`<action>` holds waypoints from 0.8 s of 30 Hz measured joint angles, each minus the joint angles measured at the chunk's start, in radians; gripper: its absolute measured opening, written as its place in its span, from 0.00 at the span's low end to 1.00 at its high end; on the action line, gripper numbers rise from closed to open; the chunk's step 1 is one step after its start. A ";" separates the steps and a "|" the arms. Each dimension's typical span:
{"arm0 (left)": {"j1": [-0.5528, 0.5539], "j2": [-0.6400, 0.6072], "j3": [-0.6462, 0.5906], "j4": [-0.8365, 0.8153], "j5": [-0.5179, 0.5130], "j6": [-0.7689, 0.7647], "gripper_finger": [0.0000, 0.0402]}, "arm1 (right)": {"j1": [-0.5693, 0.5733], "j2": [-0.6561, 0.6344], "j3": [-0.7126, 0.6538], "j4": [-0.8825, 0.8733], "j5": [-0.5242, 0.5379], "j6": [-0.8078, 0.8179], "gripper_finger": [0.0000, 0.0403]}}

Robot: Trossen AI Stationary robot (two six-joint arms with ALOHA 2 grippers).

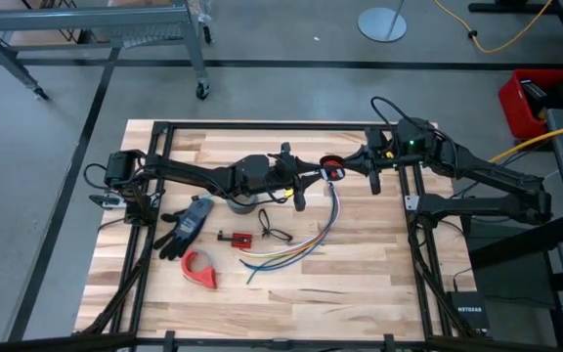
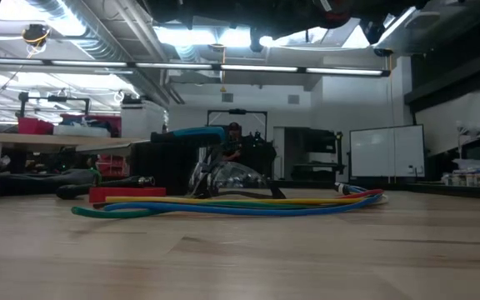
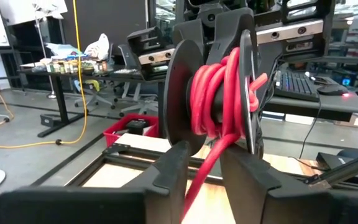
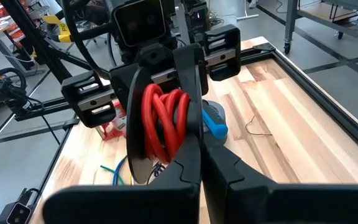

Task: Coil cords
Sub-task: Coil the red wire on the spool

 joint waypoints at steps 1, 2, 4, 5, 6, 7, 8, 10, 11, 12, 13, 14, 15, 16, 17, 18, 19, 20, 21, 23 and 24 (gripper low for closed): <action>0.000 0.000 0.000 0.002 0.000 0.000 0.23 | 0.000 0.000 0.000 0.000 0.000 0.000 0.00; 0.000 0.000 0.000 0.007 0.000 0.000 0.24 | 0.000 0.000 0.000 0.001 0.000 0.000 0.00; 0.000 0.000 0.000 0.020 0.000 0.000 0.25 | 0.000 -0.001 0.000 0.004 -0.001 0.000 0.00; 0.000 0.000 0.000 0.025 0.000 0.001 0.24 | 0.000 -0.001 0.000 0.006 -0.004 0.000 0.00; 0.000 0.000 0.000 0.028 0.000 0.004 0.24 | 0.000 -0.001 0.000 0.006 -0.005 0.000 0.00; 0.000 0.000 0.000 0.028 0.000 0.004 0.23 | 0.000 -0.001 0.000 0.006 -0.006 0.000 0.00; 0.000 0.000 0.000 0.028 0.000 0.005 0.23 | 0.000 -0.001 0.000 0.005 -0.008 0.001 0.00; 0.000 0.000 0.000 0.028 0.000 0.005 0.21 | 0.000 -0.001 0.000 0.005 -0.014 0.001 0.00; 0.000 0.000 0.000 0.028 0.002 0.006 0.21 | 0.000 -0.001 0.000 0.005 -0.014 0.001 0.00; 0.000 0.000 0.000 0.028 0.011 0.007 0.20 | 0.000 -0.001 0.000 0.004 -0.015 0.001 0.00; 0.000 0.000 0.000 0.028 0.020 0.009 0.19 | 0.000 -0.001 0.000 0.002 -0.017 0.001 0.00; 0.001 0.000 0.000 0.031 0.029 0.022 0.18 | 0.000 -0.001 0.000 0.002 -0.018 0.002 0.00; 0.002 0.000 0.000 0.037 0.034 0.037 0.17 | 0.000 -0.001 0.000 0.003 -0.019 0.003 0.00; 0.002 0.000 0.000 0.046 0.037 0.057 0.15 | 0.000 -0.001 0.000 0.003 -0.019 0.003 0.00; 0.002 0.000 0.000 0.052 0.038 0.077 0.12 | 0.000 0.000 0.000 0.003 -0.022 0.003 0.00; 0.001 0.000 0.000 0.052 0.039 0.089 0.10 | 0.000 0.000 0.000 0.003 -0.023 0.003 0.00; 0.001 0.000 0.000 0.051 0.040 0.102 0.07 | 0.000 0.000 0.000 0.002 -0.024 0.003 0.00; 0.001 0.000 0.000 0.051 0.040 0.104 0.04 | 0.000 0.000 0.000 0.001 -0.025 0.003 0.00; 0.001 0.000 0.000 0.051 0.041 0.104 0.02 | 0.000 0.000 0.000 0.000 -0.026 0.003 0.00; 0.001 0.000 0.000 0.051 0.041 0.101 0.02 | 0.000 0.000 0.000 0.002 -0.026 0.003 0.00; 0.001 0.000 0.000 0.049 0.041 0.101 0.02 | 0.000 0.000 0.000 0.001 -0.026 0.003 0.00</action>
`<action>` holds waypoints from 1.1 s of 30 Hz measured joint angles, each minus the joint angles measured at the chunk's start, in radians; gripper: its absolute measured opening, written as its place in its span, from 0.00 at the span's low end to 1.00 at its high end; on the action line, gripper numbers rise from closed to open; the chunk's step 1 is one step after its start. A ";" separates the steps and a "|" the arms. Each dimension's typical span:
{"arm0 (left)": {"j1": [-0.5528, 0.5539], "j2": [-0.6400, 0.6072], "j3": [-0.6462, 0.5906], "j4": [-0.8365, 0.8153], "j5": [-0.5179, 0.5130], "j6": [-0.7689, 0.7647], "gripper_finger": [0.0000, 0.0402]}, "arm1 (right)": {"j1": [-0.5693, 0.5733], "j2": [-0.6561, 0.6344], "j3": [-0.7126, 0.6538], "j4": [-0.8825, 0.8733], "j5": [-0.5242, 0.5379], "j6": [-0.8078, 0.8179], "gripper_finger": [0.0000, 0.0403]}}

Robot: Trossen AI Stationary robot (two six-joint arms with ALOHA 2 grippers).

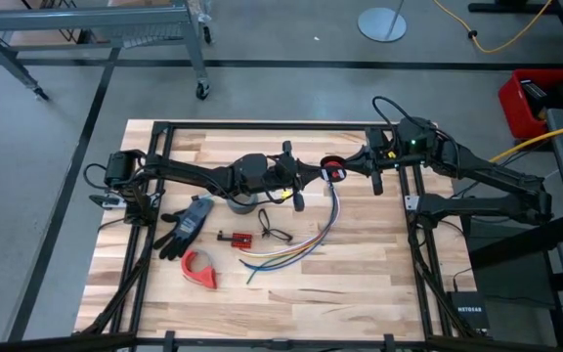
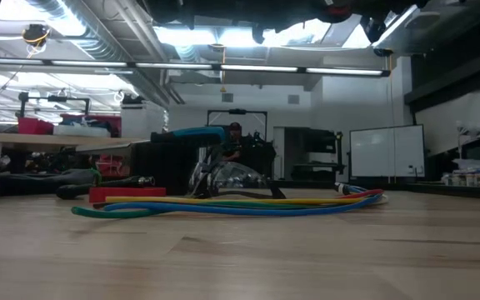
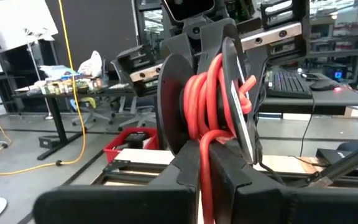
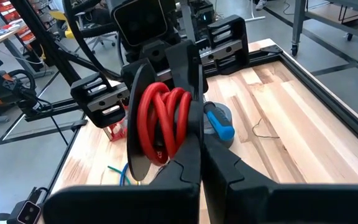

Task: Coil cords
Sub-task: Coil the red wire on the spool

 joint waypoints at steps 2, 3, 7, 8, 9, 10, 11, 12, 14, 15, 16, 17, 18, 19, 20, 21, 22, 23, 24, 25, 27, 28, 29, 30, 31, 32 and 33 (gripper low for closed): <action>0.000 0.000 0.000 -0.002 0.000 0.000 0.01 | 0.000 0.000 0.000 -0.002 0.000 0.000 0.00; 0.000 0.000 0.000 -0.003 0.000 -0.001 0.01 | 0.000 0.000 0.000 -0.001 0.000 0.000 0.00; 0.000 0.000 0.000 -0.003 0.000 0.003 0.01 | 0.000 0.000 0.000 -0.001 0.000 0.000 0.00; 0.000 0.000 0.000 -0.004 0.000 0.001 0.01 | 0.000 0.000 0.000 -0.001 0.000 0.000 0.00; 0.000 0.000 0.000 -0.004 0.000 -0.001 0.01 | 0.000 0.000 0.000 -0.001 0.000 0.000 0.00; 0.000 0.000 0.000 -0.004 0.000 -0.001 0.01 | 0.000 0.000 0.000 -0.001 0.000 -0.001 0.00; 0.000 0.000 0.000 -0.005 0.000 -0.001 0.01 | 0.000 0.000 0.000 -0.001 0.001 -0.001 0.00; 0.000 0.000 0.000 -0.007 0.000 -0.002 0.00 | 0.000 0.000 0.000 -0.001 0.000 -0.001 0.00; 0.000 0.000 0.000 -0.014 0.000 -0.004 0.00 | 0.000 0.000 0.000 -0.001 0.000 -0.001 0.02; 0.000 0.000 0.000 -0.020 -0.001 -0.004 0.00 | 0.000 0.000 0.000 -0.002 0.001 -0.001 0.03; 0.000 0.000 0.000 -0.024 -0.005 -0.004 0.00 | 0.000 0.001 0.000 -0.003 0.001 -0.002 0.05; 0.000 0.000 0.000 -0.029 -0.011 -0.004 0.00 | 0.000 0.001 -0.001 -0.005 0.001 -0.002 0.06; 0.000 0.000 0.000 -0.030 -0.013 -0.004 0.00 | 0.000 0.001 -0.001 -0.006 0.004 -0.002 0.08; 0.000 0.000 0.000 -0.029 -0.014 -0.004 0.00 | 0.001 0.001 -0.001 -0.003 0.012 -0.002 0.11; 0.001 0.000 0.000 -0.029 -0.015 -0.004 0.00 | 0.001 0.001 -0.001 -0.003 0.019 -0.003 0.12; 0.001 0.000 0.000 -0.029 -0.015 -0.004 0.00 | 0.001 0.001 -0.001 -0.002 0.026 -0.003 0.14; 0.001 0.000 0.000 -0.029 -0.015 -0.002 0.00 | 0.001 0.001 -0.001 -0.002 0.031 -0.003 0.16; 0.001 0.000 0.000 -0.029 -0.015 0.001 0.00 | 0.001 0.001 -0.001 -0.002 0.036 -0.003 0.18; 0.001 0.000 0.000 -0.030 -0.015 0.001 0.00 | 0.001 0.001 -0.001 -0.001 0.039 -0.003 0.20; 0.001 0.000 0.000 -0.030 -0.014 0.001 0.00 | 0.001 0.001 -0.001 0.000 0.041 -0.003 0.22; 0.001 0.000 0.000 -0.030 -0.014 0.002 0.00 | 0.001 0.001 -0.001 0.002 0.044 -0.003 0.25; 0.001 0.000 0.000 -0.030 -0.015 0.002 0.00 | 0.001 0.001 -0.001 0.002 0.046 -0.003 0.26; 0.001 0.000 0.000 -0.031 -0.019 0.003 0.00 | 0.001 0.001 -0.001 0.002 0.046 -0.003 0.27; 0.001 0.000 0.000 -0.032 -0.027 0.003 0.00 | 0.001 0.001 -0.001 0.000 0.047 -0.003 0.28; 0.001 0.000 0.000 -0.032 -0.036 0.003 0.00 | 0.001 0.001 -0.001 0.000 0.047 -0.003 0.29; 0.000 0.000 0.001 -0.032 -0.044 0.003 0.00 | 0.001 0.001 -0.001 0.000 0.050 -0.003 0.29; 0.000 0.000 0.001 -0.033 -0.051 0.003 0.00 | 0.001 0.001 -0.001 0.001 0.059 -0.003 0.29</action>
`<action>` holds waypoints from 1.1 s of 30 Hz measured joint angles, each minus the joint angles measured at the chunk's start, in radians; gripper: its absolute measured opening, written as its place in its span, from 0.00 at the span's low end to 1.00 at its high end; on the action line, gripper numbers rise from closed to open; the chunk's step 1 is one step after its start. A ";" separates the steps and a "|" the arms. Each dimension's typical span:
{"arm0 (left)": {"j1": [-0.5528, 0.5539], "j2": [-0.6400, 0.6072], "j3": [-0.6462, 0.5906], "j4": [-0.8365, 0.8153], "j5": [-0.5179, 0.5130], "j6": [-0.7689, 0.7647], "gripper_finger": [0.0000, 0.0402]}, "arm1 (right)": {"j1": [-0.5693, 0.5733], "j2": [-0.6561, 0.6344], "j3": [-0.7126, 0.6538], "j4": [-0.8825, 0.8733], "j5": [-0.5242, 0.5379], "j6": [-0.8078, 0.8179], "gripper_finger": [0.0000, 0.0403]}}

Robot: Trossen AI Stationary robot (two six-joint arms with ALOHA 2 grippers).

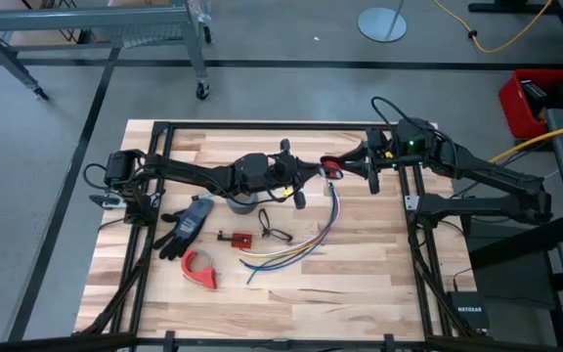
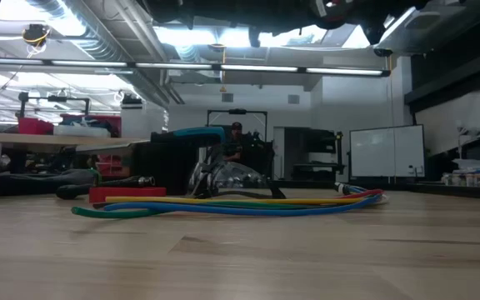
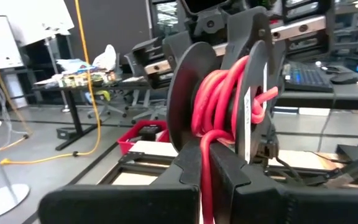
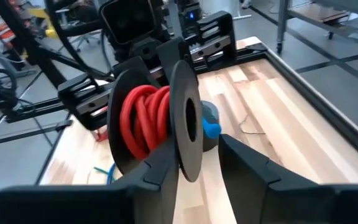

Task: Coil cords
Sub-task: Coil the red wire on the spool

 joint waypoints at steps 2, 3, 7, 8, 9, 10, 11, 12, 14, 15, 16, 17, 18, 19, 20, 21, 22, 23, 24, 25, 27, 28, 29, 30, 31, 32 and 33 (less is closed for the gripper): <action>0.000 0.000 0.001 -0.006 -0.014 0.000 0.00 | 0.000 -0.005 0.000 -0.002 0.027 -0.001 0.30; 0.000 0.000 0.001 -0.012 -0.022 0.000 0.00 | 0.000 -0.008 0.000 -0.002 0.035 -0.004 0.30; 0.000 0.000 0.001 -0.024 -0.068 0.000 0.00 | 0.000 -0.014 0.000 0.001 0.039 -0.010 0.30; 0.000 0.000 0.001 -0.025 -0.071 0.000 0.00 | 0.000 -0.014 0.000 0.000 0.040 -0.010 0.30; 0.000 0.000 0.001 -0.025 -0.073 0.000 0.00 | 0.000 -0.014 0.000 -0.001 0.040 -0.010 0.30; 0.001 0.000 0.001 -0.025 -0.074 0.000 0.00 | 0.000 -0.014 0.000 -0.001 0.039 -0.010 0.30; 0.001 0.000 0.001 -0.025 -0.074 0.000 0.00 | 0.000 -0.014 0.000 -0.001 0.039 -0.010 0.30; 0.001 0.000 0.001 -0.025 -0.074 0.000 0.00 | 0.000 -0.014 0.000 -0.002 0.038 -0.010 0.30; 0.001 0.000 0.001 -0.025 -0.074 0.000 0.00 | 0.000 -0.013 0.000 -0.007 0.037 -0.010 0.30; 0.001 0.000 0.001 -0.025 -0.074 0.000 0.00 | 0.000 -0.013 0.000 -0.010 0.036 -0.010 0.29; 0.001 0.000 0.001 -0.025 -0.074 0.000 0.00 | 0.000 -0.013 0.000 -0.014 0.032 -0.010 0.28; 0.001 0.000 0.001 -0.025 -0.074 0.000 0.00 | 0.000 -0.013 0.000 -0.017 0.030 -0.010 0.26; 0.001 0.000 0.001 -0.025 -0.073 0.000 0.00 | 0.000 -0.013 0.000 -0.018 0.030 -0.010 0.23; 0.001 0.000 0.001 -0.024 -0.071 0.000 0.00 | 0.000 -0.013 0.000 -0.019 0.029 -0.010 0.21; 0.001 0.000 0.001 -0.024 -0.065 0.000 0.00 | 0.000 -0.013 0.000 -0.020 0.022 -0.011 0.17; 0.001 0.000 0.001 -0.023 -0.057 0.000 0.00 | 0.000 -0.013 0.000 -0.022 0.008 -0.012 0.13; 0.001 0.000 0.001 -0.023 -0.053 0.000 0.00 | 0.000 -0.013 0.000 -0.022 -0.005 -0.013 0.09; 0.000 0.000 0.001 -0.023 -0.050 0.000 0.00 | 0.000 -0.013 0.000 -0.023 -0.008 -0.014 0.05; -0.001 0.000 0.001 -0.024 -0.048 0.000 0.00 | -0.002 -0.014 0.000 -0.025 -0.011 -0.018 0.03; -0.002 0.000 0.001 -0.022 -0.047 0.000 0.00 | -0.002 -0.014 0.000 -0.025 -0.019 -0.025 0.02; -0.003 0.000 0.001 -0.023 -0.032 0.000 0.00 | -0.002 -0.014 0.000 -0.028 -0.028 -0.027 0.04; -0.002 0.000 0.001 -0.025 -0.015 0.000 0.00 | -0.002 -0.014 0.000 -0.032 -0.038 -0.027 0.04; -0.002 0.000 0.001 -0.025 0.001 0.000 0.00 | -0.002 -0.014 0.000 -0.034 -0.045 -0.028 0.04; -0.002 0.000 0.001 -0.025 0.015 0.000 0.00 | -0.002 -0.014 0.000 -0.036 -0.048 -0.028 0.03; -0.003 0.000 0.001 -0.025 0.027 -0.001 0.00 | -0.002 -0.015 0.000 -0.036 -0.051 -0.032 0.02; -0.005 0.000 0.001 -0.025 0.036 -0.004 0.00 | -0.002 -0.015 0.000 -0.036 -0.058 -0.038 0.02; -0.007 0.000 0.001 -0.024 0.041 -0.007 0.01 | -0.001 -0.015 0.000 -0.036 -0.065 -0.039 0.02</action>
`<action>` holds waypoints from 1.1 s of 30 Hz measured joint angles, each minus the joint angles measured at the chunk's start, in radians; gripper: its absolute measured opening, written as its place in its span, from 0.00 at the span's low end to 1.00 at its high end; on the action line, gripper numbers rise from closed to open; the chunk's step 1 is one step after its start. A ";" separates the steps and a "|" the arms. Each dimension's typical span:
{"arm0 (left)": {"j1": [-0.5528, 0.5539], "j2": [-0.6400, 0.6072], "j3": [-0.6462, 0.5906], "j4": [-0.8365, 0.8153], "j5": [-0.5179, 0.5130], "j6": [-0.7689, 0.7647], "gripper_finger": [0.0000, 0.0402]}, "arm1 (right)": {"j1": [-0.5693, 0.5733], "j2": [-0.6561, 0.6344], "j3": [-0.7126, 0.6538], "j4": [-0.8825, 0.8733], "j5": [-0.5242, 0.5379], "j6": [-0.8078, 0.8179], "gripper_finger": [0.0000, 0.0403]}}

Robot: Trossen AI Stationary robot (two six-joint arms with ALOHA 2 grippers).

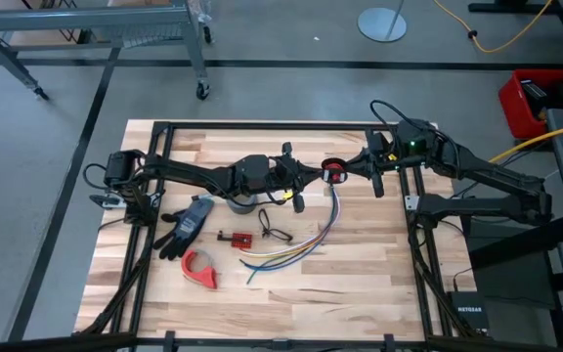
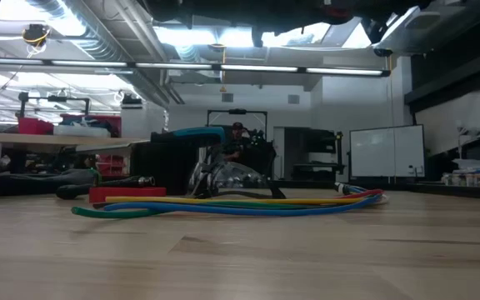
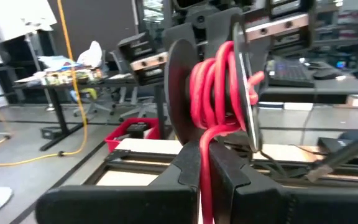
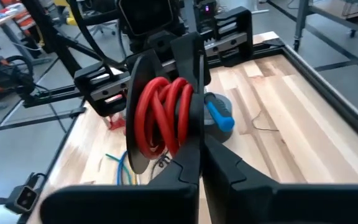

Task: Coil cords
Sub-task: Coil the red wire on the spool

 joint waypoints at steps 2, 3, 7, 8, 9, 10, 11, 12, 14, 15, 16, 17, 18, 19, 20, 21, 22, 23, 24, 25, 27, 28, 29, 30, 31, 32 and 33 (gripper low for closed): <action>-0.001 0.000 0.000 0.002 0.007 -0.003 0.02 | 0.000 0.000 0.000 0.000 -0.015 0.000 0.02; -0.004 0.000 0.000 0.002 0.009 -0.005 0.03 | 0.000 0.000 0.000 0.000 -0.020 0.000 0.02; -0.008 0.000 0.000 0.005 0.010 -0.027 0.06 | 0.000 0.000 0.000 0.001 -0.037 -0.007 0.01; -0.008 0.000 0.000 0.006 0.011 -0.026 0.06 | 0.000 0.000 0.000 0.001 -0.036 -0.007 0.02; -0.009 0.000 0.000 0.007 0.015 -0.024 0.07 | 0.000 0.000 0.000 0.002 -0.036 -0.008 0.02; -0.010 0.000 0.000 0.008 0.017 -0.021 0.08 | 0.000 0.000 0.000 0.001 -0.037 -0.012 0.01; -0.011 0.000 0.000 0.009 0.018 -0.020 0.09 | 0.000 0.000 0.000 0.002 -0.039 -0.021 0.01; -0.011 0.000 0.000 0.010 0.020 -0.020 0.10 | 0.000 0.000 0.000 0.002 -0.047 -0.025 0.01; -0.013 0.001 0.000 0.020 0.025 -0.020 0.13 | 0.000 0.000 0.000 0.002 -0.062 -0.026 0.01; -0.013 0.001 0.000 0.025 0.025 -0.020 0.14 | 0.000 0.000 0.000 0.003 -0.065 -0.027 0.01; -0.013 0.001 -0.001 0.029 0.027 -0.023 0.16 | 0.000 0.000 0.001 0.003 -0.069 -0.027 0.01; -0.013 0.002 -0.001 0.029 0.027 -0.024 0.17 | 0.000 0.000 0.001 0.003 -0.070 -0.027 0.01; -0.013 0.002 -0.001 0.029 0.027 -0.026 0.19 | 0.000 0.000 0.001 0.003 -0.072 -0.027 0.01; -0.013 0.002 -0.001 0.030 0.027 -0.026 0.20 | 0.000 0.000 0.001 0.003 -0.076 -0.027 0.01; -0.013 0.002 -0.001 0.031 0.029 -0.026 0.21 | 0.000 0.000 0.001 0.003 -0.079 -0.027 0.01; -0.013 0.002 -0.001 0.031 0.030 -0.026 0.23 | 0.000 0.000 0.001 0.003 -0.081 -0.027 0.01; -0.013 0.002 -0.001 0.031 0.030 -0.027 0.24 | 0.000 0.000 0.001 0.003 -0.085 -0.027 0.01; -0.013 0.002 -0.001 0.031 0.031 -0.027 0.25 | 0.000 0.000 0.002 0.002 -0.091 -0.027 0.01; -0.013 0.002 -0.001 0.031 0.032 -0.028 0.25 | 0.000 0.000 0.002 0.000 -0.098 -0.027 0.01; -0.013 0.002 -0.001 0.031 0.033 -0.033 0.26 | 0.000 0.000 0.002 -0.001 -0.103 -0.027 0.01; -0.013 0.002 -0.001 0.031 0.033 -0.052 0.26 | 0.000 0.000 0.002 -0.001 -0.106 -0.027 0.01; -0.013 0.002 -0.001 0.031 0.033 -0.067 0.26 | 0.000 0.000 0.002 -0.001 -0.106 -0.027 0.01; -0.013 0.002 -0.001 0.029 0.033 -0.078 0.26 | 0.000 0.000 0.002 -0.002 -0.106 -0.027 0.01; -0.013 0.002 -0.001 0.025 0.032 -0.094 0.25 | 0.000 0.001 0.002 -0.004 -0.103 -0.027 0.01; -0.015 0.002 -0.001 0.019 0.028 -0.111 0.25 | 0.000 0.001 0.002 -0.005 -0.094 -0.027 0.01; -0.016 0.002 -0.001 0.015 0.022 -0.130 0.24 | 0.000 0.001 0.002 -0.007 -0.085 -0.027 0.01; -0.016 0.002 -0.001 0.011 0.020 -0.149 0.24 | 0.000 0.001 0.002 -0.008 -0.081 -0.026 0.01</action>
